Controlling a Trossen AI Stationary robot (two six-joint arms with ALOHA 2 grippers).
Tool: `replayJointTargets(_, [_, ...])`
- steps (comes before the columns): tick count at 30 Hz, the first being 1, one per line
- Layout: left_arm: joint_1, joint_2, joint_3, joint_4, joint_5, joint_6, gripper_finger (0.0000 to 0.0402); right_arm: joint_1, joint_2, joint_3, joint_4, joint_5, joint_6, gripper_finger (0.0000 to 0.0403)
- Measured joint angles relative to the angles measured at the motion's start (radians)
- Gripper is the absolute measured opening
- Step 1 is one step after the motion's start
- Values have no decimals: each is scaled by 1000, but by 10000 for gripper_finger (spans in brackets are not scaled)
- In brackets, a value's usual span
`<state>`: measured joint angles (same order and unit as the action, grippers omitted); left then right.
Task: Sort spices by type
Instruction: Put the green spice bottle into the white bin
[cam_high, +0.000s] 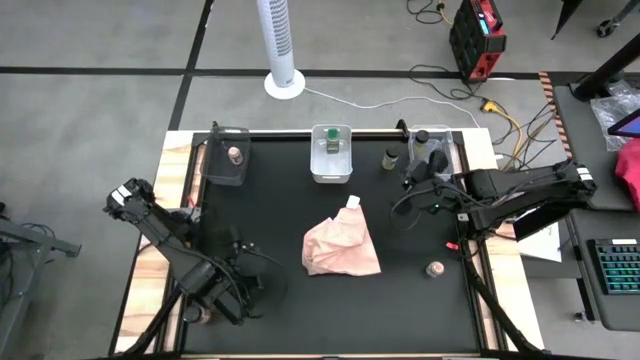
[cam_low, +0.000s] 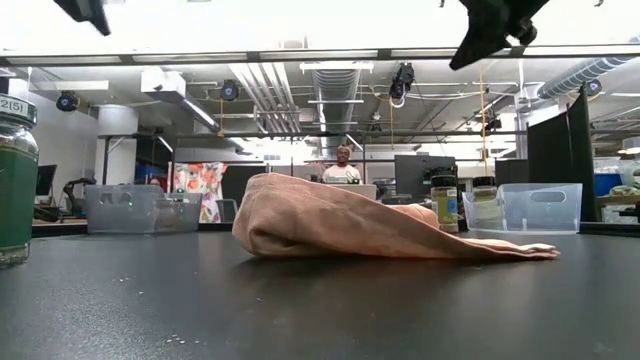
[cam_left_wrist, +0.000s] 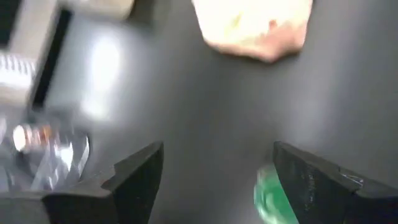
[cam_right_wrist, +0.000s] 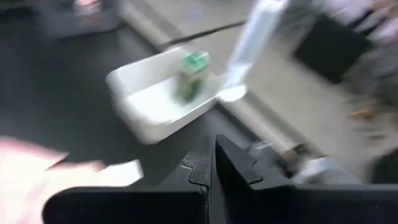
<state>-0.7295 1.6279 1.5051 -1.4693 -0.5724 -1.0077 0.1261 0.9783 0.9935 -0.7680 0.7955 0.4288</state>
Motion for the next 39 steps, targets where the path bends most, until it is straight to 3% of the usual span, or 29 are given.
replayJointTargets(5, [42,0,0,124,-107,267,285,-1,0,-16,-40,-168,61,12])
replayJointTargets(12, [159,-54,-88,207,-214,535,281,-62,0,-36,-72,-172,100,12])
replayJointTargets(19, [349,-276,-392,542,-135,802,270,-239,30,-43,9,-170,-27,12])
replayJointTargets(22, [451,-392,-504,698,-70,891,266,-348,52,-36,62,-241,-99,12])
replayJointTargets(26, [553,-522,-593,875,13,913,262,-469,77,-30,76,-407,-149,12])
replayJointTargets(28, [573,-563,-611,905,14,867,262,-500,86,-34,43,-439,-126,12])
replayJointTargets(34, [580,-623,-595,861,17,757,262,-484,89,-67,-78,-448,-29,12])
replayJointTargets(39, [579,-626,-510,698,87,754,262,-418,85,-67,-98,-448,28,12])
